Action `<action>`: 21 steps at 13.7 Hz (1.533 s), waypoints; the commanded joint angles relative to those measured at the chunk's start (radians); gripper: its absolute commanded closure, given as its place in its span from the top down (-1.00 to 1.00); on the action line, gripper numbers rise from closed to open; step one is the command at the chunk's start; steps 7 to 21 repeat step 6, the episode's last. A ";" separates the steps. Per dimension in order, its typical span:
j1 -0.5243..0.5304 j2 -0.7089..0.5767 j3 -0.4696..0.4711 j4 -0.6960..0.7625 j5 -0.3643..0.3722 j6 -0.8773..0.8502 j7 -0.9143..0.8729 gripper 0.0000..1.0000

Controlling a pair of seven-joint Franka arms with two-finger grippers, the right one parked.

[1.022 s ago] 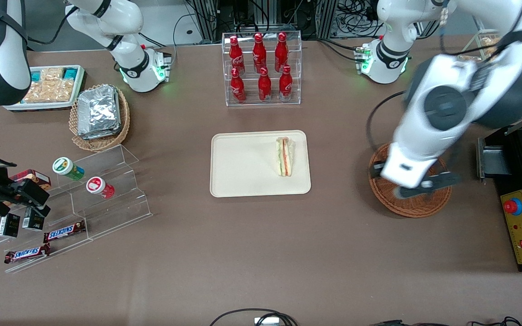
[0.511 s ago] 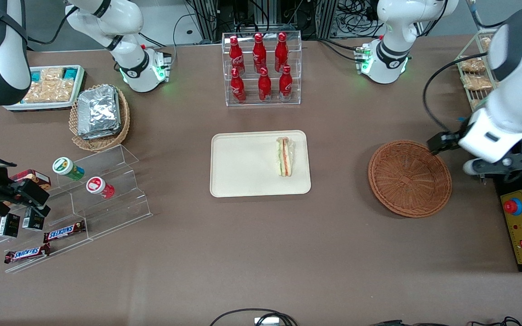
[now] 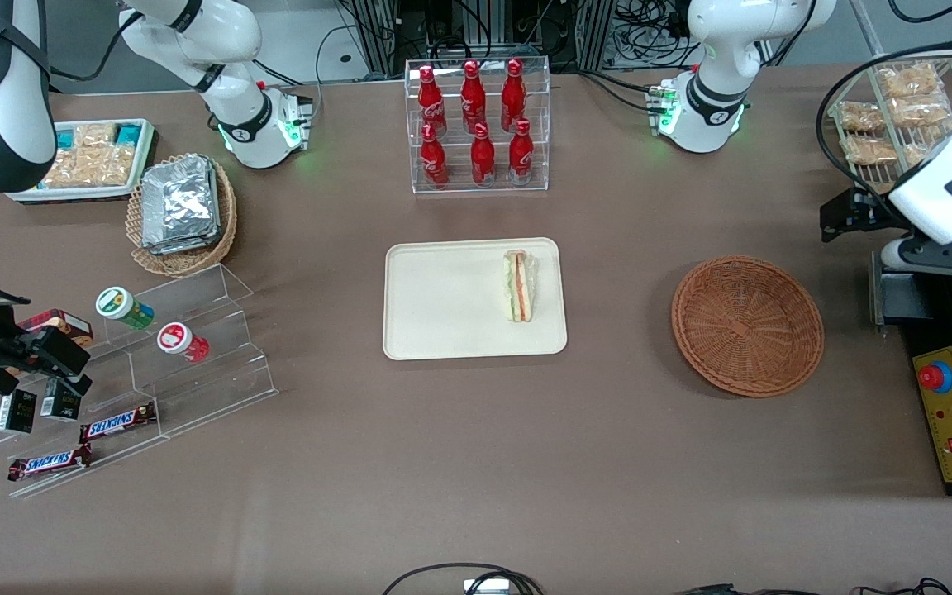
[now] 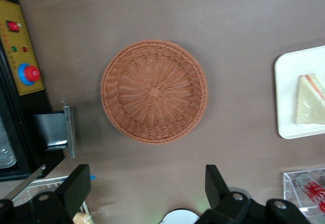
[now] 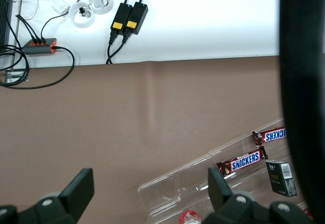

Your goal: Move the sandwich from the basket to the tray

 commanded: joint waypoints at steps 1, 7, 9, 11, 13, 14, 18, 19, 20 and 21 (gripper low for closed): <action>0.006 -0.021 0.003 0.001 -0.028 -0.021 0.031 1.00; 0.001 -0.016 0.002 -0.002 -0.027 -0.022 0.031 1.00; 0.001 -0.016 0.002 -0.002 -0.027 -0.022 0.031 1.00; 0.001 -0.016 0.002 -0.002 -0.027 -0.022 0.031 1.00; 0.001 -0.016 0.002 -0.002 -0.027 -0.022 0.031 1.00; 0.001 -0.016 0.002 -0.002 -0.027 -0.022 0.031 1.00; 0.001 -0.016 0.002 -0.002 -0.027 -0.022 0.031 1.00; 0.001 -0.016 0.002 -0.002 -0.027 -0.022 0.031 1.00; 0.001 -0.016 0.002 -0.002 -0.027 -0.022 0.031 1.00; 0.001 -0.016 0.002 -0.002 -0.027 -0.022 0.031 1.00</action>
